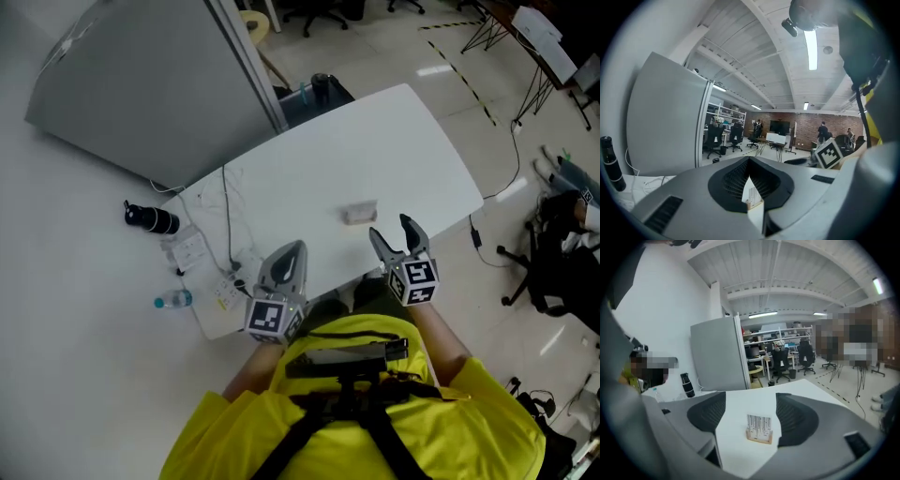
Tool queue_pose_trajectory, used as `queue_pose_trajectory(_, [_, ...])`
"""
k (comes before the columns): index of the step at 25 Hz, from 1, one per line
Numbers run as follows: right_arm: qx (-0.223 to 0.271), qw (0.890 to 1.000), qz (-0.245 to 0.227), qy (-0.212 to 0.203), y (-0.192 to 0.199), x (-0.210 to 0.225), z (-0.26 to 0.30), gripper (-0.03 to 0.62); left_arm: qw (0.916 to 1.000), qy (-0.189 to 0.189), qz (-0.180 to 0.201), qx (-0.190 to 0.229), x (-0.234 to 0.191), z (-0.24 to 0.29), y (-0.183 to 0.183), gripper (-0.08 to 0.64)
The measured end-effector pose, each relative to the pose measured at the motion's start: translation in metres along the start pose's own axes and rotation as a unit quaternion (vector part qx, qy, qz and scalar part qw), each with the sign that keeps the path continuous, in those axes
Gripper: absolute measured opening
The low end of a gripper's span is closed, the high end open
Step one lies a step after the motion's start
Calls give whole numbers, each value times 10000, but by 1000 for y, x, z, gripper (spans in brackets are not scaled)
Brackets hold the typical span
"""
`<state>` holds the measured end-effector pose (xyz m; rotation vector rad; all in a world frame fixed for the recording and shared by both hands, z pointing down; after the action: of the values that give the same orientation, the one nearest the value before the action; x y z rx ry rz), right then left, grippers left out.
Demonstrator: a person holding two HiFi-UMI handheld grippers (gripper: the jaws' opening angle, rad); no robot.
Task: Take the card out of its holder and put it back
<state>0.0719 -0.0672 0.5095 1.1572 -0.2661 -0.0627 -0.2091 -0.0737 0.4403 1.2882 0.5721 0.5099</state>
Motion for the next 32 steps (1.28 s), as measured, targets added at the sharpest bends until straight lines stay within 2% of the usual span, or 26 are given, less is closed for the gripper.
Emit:
queue_pose_trajectory(2, [6,9993,-355,-103,13,6,20,344,9998,27,-55,-163,-2,-1,4,2])
queue_pose_trajectory(4, [-72,9968,-602,-530,27,21,43,331,9991,-18,-144,-387,-9,-1,12,2])
queue_pose_trajectory(5, [-108,9951,-644,-745,33,32,52,293,9989,-2,-181,-423,-11,0,15,2])
queue_pose_trajectory(9, [-387,9845,-841,-1490,56,78,85,291,9991,387,-117,-114,-13,12,15,2])
queue_pose_trajectory(12, [-753,9736,-907,-1957,70,101,108,264,9994,333,-14,-73,-13,25,24,2])
queue_pose_trajectory(16, [-1111,9478,-1082,-2785,80,112,133,191,9988,-5,-254,-411,-8,43,49,2])
queue_pose_trajectory(19, [-1286,9241,-1327,-3346,82,114,149,141,9972,-51,-397,-629,1,55,64,2])
queue_pose_trajectory(23, [-1400,8860,-1590,-4124,85,117,161,121,9958,-107,-478,-768,14,70,80,2])
queue_pose_trajectory(25, [-1366,8767,-1517,-4356,87,121,169,104,9950,-169,-529,-829,18,75,88,2])
queue_pose_trajectory(28, [-1290,8662,-1392,-4623,81,125,178,31,9939,-197,-560,-933,21,81,98,2])
queue_pose_trajectory(32, [-1323,8482,-1456,-4918,82,125,178,23,9922,-258,-603,-1063,25,87,106,2])
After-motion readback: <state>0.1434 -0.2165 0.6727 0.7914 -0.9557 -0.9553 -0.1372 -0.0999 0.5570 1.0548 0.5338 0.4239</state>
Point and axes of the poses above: the fingertips, and each gripper's own axes: z forward along the fingers, x to its right, y out of its underside, the point moved 10 cm from there along -z, backward along the fingers, and after that the axes turned 2 degrees about z, right-handed, at the moved point
